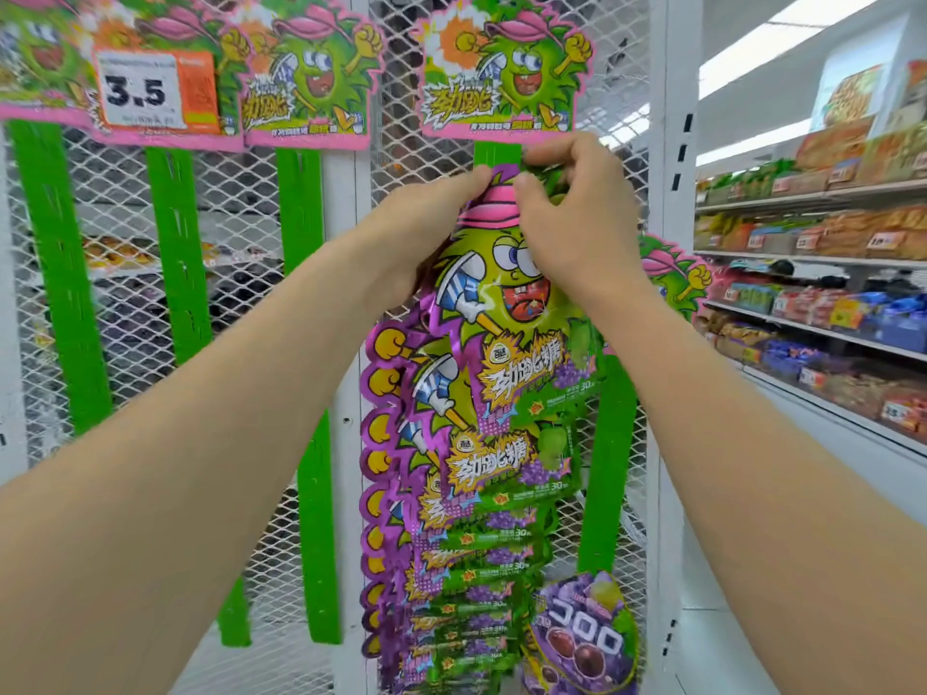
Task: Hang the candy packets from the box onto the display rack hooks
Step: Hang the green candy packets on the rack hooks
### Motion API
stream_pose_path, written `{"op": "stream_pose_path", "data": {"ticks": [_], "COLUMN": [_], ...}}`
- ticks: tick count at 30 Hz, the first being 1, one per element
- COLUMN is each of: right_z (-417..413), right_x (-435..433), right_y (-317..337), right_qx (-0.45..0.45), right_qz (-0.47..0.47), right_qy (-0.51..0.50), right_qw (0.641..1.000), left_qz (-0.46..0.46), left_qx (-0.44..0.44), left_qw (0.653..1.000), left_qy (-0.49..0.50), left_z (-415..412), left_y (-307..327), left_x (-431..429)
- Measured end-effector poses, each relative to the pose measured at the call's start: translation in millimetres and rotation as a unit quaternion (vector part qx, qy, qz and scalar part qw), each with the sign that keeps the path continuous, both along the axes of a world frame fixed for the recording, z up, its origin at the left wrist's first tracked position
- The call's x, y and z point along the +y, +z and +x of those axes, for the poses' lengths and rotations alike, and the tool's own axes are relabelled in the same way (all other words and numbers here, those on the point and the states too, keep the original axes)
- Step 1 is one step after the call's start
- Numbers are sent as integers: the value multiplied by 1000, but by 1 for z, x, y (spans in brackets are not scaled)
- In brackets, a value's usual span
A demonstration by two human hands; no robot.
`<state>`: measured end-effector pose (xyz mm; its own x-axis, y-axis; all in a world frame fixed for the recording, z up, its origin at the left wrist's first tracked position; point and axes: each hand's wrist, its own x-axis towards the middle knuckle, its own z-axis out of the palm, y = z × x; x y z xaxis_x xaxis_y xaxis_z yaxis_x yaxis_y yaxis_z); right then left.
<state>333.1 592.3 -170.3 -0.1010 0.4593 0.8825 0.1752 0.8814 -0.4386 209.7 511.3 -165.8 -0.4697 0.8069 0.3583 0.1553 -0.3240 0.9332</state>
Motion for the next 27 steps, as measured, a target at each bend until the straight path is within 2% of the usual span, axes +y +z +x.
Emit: {"op": "stream_pose_path", "data": {"ticks": [7,13,15,17,19,21,24,26,27], "right_z": [1,2,4,4,1,-2,-8,-10,-10], "right_x": [3,11,12,14,16,19,23,26,26], "right_y": [-11,-35,-40,-46,-51,-52,-50,-52,-57], "right_qx": [-31,-46,-47,-35,-32,-29,-23,-31,-38], "right_qz": [-29,-20,21,73,110,122,115,105,104], "right_qy": [7,29,22,-2,-36,-53,-48,-56,-78], "right_qw": [999,998,998,997,993,991,992,992,991], "left_qz": [-10,6,43,87,100,97,97,94,93], "left_qx": [23,137,244,351,418,425,391,414,440], "left_qw": [999,987,955,901,856,846,867,852,830], "left_qy": [27,83,162,239,287,306,293,307,329], "left_z": [-5,-8,-9,-12,-13,-16,-18,-19,-19], "left_y": [-1,-15,-21,-28,-35,-43,-45,-49,-55], "left_x": [5,0,0,1,2,4,5,6,6]}}
